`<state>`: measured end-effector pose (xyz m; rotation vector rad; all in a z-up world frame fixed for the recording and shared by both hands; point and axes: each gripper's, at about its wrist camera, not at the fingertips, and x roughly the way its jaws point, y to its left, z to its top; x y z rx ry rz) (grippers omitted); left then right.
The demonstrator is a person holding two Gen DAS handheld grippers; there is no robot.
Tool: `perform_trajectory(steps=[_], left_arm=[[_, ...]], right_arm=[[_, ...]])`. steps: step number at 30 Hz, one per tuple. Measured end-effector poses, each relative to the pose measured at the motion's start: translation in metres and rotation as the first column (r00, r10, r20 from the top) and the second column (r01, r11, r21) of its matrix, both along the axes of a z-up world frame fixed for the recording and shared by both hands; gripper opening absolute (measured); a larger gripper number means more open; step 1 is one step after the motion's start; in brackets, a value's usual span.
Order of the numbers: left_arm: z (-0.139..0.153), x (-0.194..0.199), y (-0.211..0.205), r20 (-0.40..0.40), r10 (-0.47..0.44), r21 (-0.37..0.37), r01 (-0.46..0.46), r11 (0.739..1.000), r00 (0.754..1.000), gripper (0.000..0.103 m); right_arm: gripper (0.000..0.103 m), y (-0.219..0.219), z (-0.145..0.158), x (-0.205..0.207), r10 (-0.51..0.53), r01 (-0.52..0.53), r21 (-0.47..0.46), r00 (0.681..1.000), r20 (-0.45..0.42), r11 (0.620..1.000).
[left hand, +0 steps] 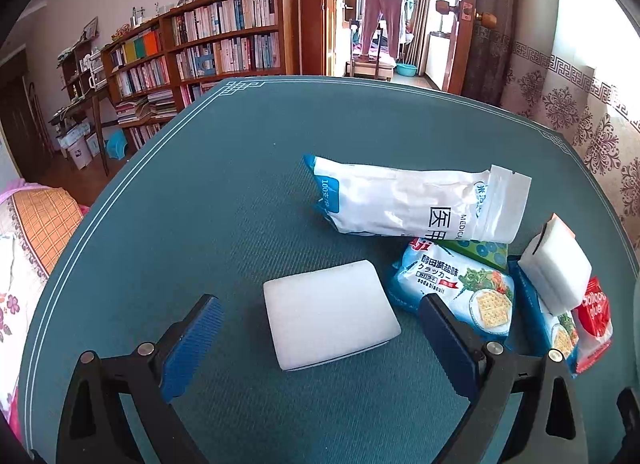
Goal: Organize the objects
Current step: 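Move the left gripper to the white sponge and grasp it, then grasp the red Balloon glue packet with the right gripper while left gripper holds the sponge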
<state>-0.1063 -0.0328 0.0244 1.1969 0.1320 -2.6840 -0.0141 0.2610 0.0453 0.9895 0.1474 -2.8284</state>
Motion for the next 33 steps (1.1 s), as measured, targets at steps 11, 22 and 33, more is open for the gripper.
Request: perform_trajectory(steps=[11, 22, 33], left_arm=[[-0.010, -0.007, -0.018, 0.055, 0.021, 0.076, -0.025, 0.997, 0.998, 0.097], [-0.004, -0.002, -0.008, 0.017, -0.053, 0.088, 0.052, 0.995, 0.998, 0.067], [0.001, 0.002, -0.012, -0.020, -0.027, 0.093, 0.029, 0.995, 0.999, 0.067]], right_arm=[[0.071, -0.015, 0.001, -0.029, 0.025, -0.023, -0.047, 0.999, 0.032, 0.999], [0.071, -0.031, -0.001, -0.062, 0.039, -0.032, -0.098, 0.997, 0.066, 0.995], [0.071, -0.038, -0.014, -0.089, 0.030, -0.016, -0.102, 0.990, 0.139, 0.995]])
